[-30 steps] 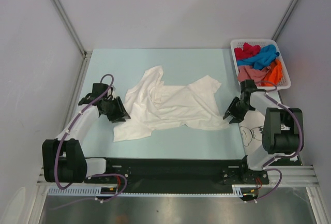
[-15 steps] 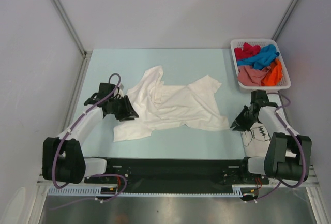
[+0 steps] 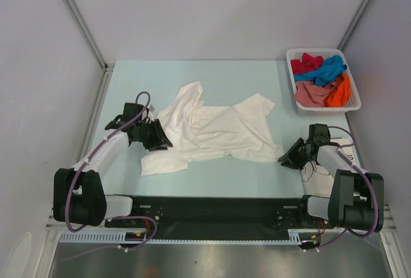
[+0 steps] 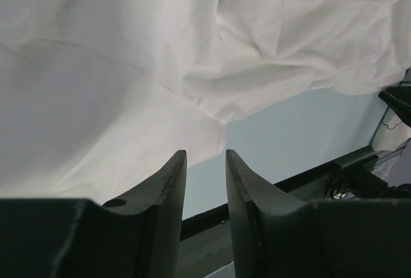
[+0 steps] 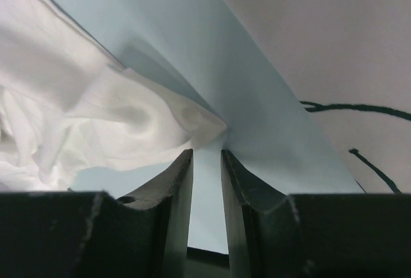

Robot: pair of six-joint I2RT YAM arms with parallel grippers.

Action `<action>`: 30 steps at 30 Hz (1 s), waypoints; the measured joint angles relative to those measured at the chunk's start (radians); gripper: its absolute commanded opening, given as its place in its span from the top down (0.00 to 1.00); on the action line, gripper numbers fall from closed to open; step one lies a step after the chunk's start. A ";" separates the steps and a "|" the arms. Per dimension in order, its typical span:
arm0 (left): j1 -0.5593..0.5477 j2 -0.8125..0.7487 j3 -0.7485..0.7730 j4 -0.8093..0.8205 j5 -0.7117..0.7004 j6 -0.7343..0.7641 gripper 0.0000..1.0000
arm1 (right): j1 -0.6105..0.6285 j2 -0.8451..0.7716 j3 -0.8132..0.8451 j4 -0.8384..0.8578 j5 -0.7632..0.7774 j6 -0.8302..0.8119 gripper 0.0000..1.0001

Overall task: Fold and stack the t-shirts
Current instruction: Flatten the tshirt out

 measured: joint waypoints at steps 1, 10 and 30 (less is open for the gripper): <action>0.000 0.000 0.000 -0.001 0.000 0.000 0.64 | 0.000 -0.001 -0.006 0.017 -0.006 0.005 0.70; 0.000 0.000 0.000 -0.007 0.000 0.007 0.64 | 0.000 -0.009 -0.041 0.120 -0.033 0.047 0.68; 0.003 0.003 0.008 -0.018 -0.001 0.006 0.62 | -0.003 0.047 -0.032 0.221 -0.002 0.073 0.81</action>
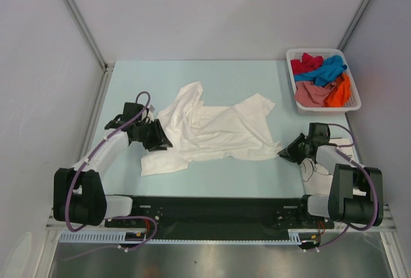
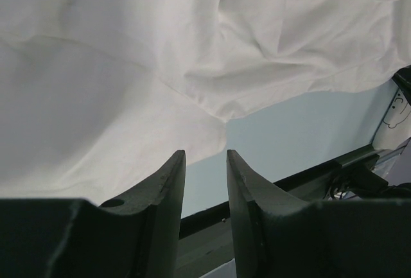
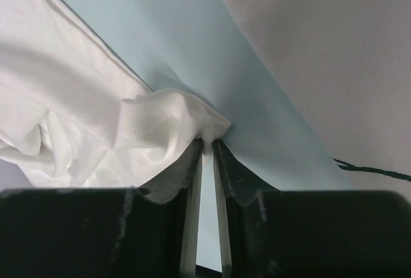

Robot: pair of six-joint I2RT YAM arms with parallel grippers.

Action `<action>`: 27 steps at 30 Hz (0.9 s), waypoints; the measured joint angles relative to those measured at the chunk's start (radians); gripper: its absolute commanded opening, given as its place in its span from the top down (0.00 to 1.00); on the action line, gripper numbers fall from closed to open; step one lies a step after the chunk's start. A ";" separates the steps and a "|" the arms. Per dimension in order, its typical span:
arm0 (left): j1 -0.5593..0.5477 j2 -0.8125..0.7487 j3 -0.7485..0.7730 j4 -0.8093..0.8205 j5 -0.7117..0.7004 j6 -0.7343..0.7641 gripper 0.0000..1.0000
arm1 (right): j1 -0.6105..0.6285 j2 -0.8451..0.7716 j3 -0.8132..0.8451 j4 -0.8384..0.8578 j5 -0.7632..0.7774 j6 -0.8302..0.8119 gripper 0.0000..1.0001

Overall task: Fold and stack the t-shirts
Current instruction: Flatten the tshirt out

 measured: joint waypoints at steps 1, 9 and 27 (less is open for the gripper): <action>0.001 0.000 0.000 0.000 0.000 0.000 0.62 | -0.001 0.003 0.002 0.000 0.003 0.000 0.80; 0.014 0.000 0.000 0.000 -0.002 -0.010 0.62 | -0.003 0.087 0.057 0.041 -0.008 0.010 0.77; 0.330 -0.115 -0.130 -0.245 -0.381 -0.276 0.63 | -0.008 0.065 0.127 -0.163 0.120 -0.079 1.00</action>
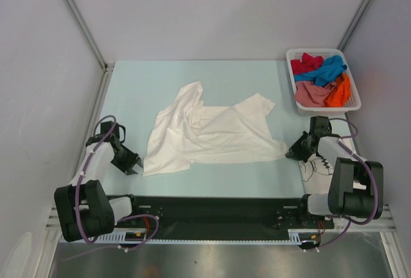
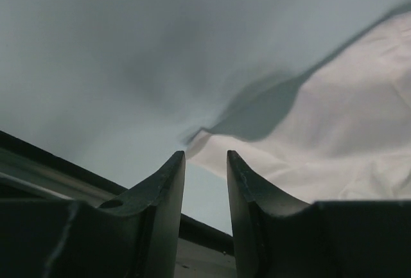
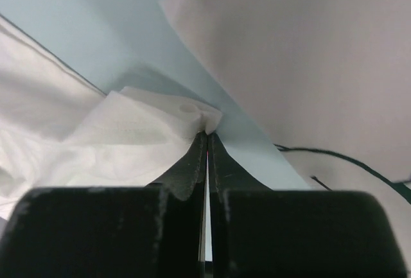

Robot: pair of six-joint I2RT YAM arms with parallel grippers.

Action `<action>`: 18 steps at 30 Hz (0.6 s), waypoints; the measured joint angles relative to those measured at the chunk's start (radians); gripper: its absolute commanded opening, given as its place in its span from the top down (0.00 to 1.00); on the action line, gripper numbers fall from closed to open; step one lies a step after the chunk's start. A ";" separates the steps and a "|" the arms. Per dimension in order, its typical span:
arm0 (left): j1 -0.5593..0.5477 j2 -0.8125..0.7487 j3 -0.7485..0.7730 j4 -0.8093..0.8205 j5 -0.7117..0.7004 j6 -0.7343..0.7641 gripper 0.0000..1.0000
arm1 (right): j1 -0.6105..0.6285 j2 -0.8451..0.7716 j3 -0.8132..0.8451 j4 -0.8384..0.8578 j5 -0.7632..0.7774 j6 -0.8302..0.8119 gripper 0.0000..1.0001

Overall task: Fold and stack the t-shirts
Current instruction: Flatten the tshirt out

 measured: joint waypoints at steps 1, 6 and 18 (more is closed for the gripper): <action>0.000 0.000 -0.021 -0.003 -0.002 -0.010 0.63 | 0.000 -0.010 0.002 -0.026 0.012 -0.014 1.00; 0.000 -0.001 -0.095 -0.005 0.014 -0.038 0.52 | 0.000 -0.020 0.016 -0.091 0.027 -0.056 1.00; -0.008 0.003 -0.154 0.127 0.222 0.017 0.35 | 0.000 0.018 0.045 -0.109 -0.013 -0.080 1.00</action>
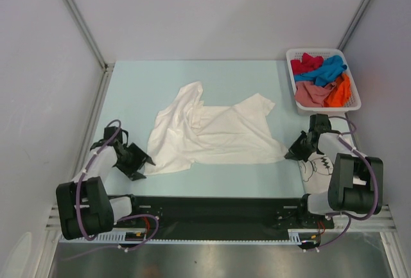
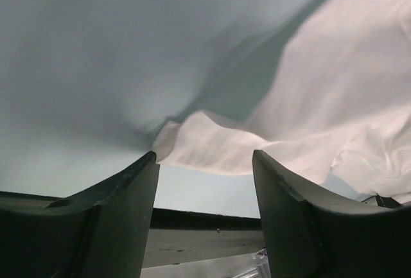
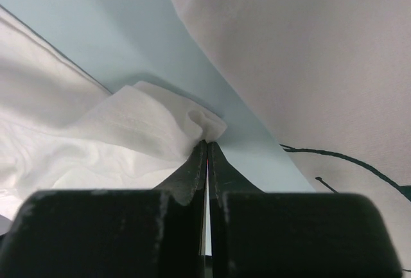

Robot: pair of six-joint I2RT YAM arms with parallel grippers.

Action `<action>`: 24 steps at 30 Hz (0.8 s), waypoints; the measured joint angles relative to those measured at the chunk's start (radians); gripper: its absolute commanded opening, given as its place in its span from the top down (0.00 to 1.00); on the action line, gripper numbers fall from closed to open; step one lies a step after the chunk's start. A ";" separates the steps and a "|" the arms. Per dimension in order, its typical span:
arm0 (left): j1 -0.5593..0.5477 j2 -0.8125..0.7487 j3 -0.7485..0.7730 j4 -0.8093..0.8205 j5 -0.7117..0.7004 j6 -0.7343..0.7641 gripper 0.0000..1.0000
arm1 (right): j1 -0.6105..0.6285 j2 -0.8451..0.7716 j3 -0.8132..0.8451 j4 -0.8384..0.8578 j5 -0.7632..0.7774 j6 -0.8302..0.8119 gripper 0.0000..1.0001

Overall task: Fold and stack the t-shirts
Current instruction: Flatten the tshirt out

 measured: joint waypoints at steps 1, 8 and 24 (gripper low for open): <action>-0.001 0.010 0.019 -0.002 0.000 0.014 0.35 | 0.000 0.005 0.005 0.000 -0.006 0.000 1.00; -0.004 0.015 0.193 0.005 -0.037 0.077 0.22 | 0.000 0.009 0.016 0.000 -0.023 0.000 1.00; -0.035 0.192 0.195 0.066 0.078 0.129 0.87 | 0.000 0.038 0.017 0.006 -0.047 0.000 1.00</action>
